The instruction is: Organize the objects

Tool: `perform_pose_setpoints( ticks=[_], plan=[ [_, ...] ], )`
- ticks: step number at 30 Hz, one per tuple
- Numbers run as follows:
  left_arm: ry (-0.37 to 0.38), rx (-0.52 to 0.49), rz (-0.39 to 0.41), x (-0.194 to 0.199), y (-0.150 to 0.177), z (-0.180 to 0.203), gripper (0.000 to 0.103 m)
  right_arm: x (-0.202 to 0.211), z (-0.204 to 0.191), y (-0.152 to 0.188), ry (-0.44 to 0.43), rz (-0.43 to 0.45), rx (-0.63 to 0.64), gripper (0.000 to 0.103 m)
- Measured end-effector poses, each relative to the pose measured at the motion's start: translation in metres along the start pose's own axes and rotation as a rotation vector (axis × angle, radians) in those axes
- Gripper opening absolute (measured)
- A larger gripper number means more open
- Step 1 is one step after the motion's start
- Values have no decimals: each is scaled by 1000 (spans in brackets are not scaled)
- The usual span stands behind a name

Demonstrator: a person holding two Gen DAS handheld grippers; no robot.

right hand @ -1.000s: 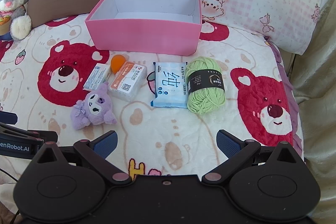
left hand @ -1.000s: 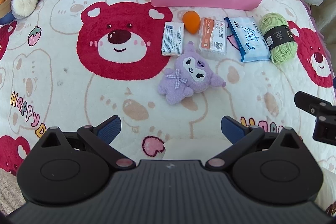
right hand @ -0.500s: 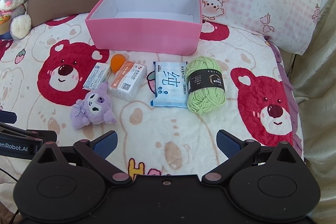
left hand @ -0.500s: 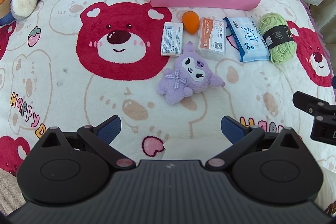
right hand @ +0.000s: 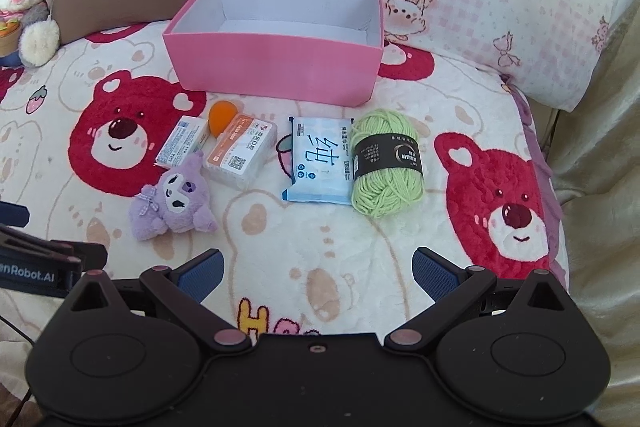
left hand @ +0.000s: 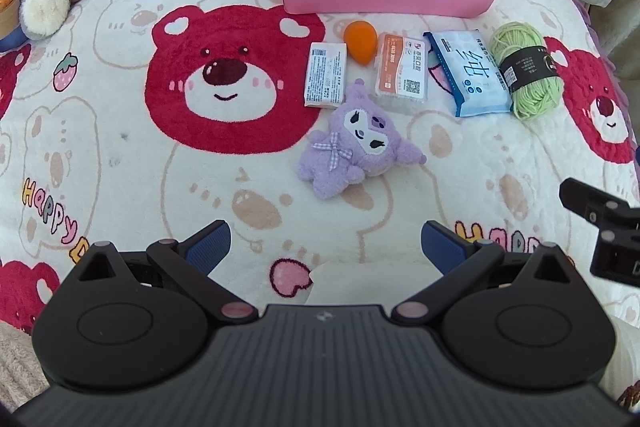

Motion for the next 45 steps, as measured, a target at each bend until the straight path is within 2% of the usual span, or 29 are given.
perform_pose_setpoints(
  ticks=[2, 6, 15, 17, 19, 24, 27, 29, 31, 34, 36, 40, 45],
  plan=[
    [-3, -10, 10, 6, -4, 2, 103, 4, -2, 0, -10, 1, 6, 102],
    [-63, -62, 50, 20, -12, 6, 103, 11, -4, -2, -19, 8, 14, 102],
    [-22, -58, 52, 35, -18, 5, 103, 21, -4, -7, -30, 22, 25, 102],
    [-6, -52, 53, 38, -22, 1, 103, 24, -6, -9, -62, 26, 35, 102],
    [17, -41, 50, 42, -27, -6, 103, 28, -10, -15, -134, 46, 48, 102],
    [40, -19, 77, 54, -43, -28, 102, 47, -24, -37, -306, 178, 73, 102],
    [24, -36, 126, 62, -54, -37, 102, 49, -32, -50, -337, 218, 73, 102],
    [14, -62, 155, 64, -61, -41, 103, 42, -38, -58, -320, 199, 92, 102],
    [5, -70, 151, 59, -66, -43, 103, 33, -46, -63, -339, 164, 109, 102],
    [54, -58, 123, 47, -74, -43, 103, 20, -57, -63, -399, 68, 119, 102],
    [108, -46, 105, 38, -78, -40, 103, 17, -64, -62, -410, 31, 184, 102],
    [170, 8, 96, 21, -80, -42, 102, 24, -78, -64, -417, 48, 326, 102],
    [224, 77, 36, -11, -68, -50, 100, 14, -99, -56, -448, 77, 405, 101]
  ],
)
Point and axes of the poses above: each gripper's, at about its wrist camera, not at the fingertips, and x roughly against the way its jaws point, z to its right, y to its underside, the point moved 8 cm from there along -x, roughly the way its jaws point, and after that the axes turned 10 degrees about y, right-handed, at the moved point
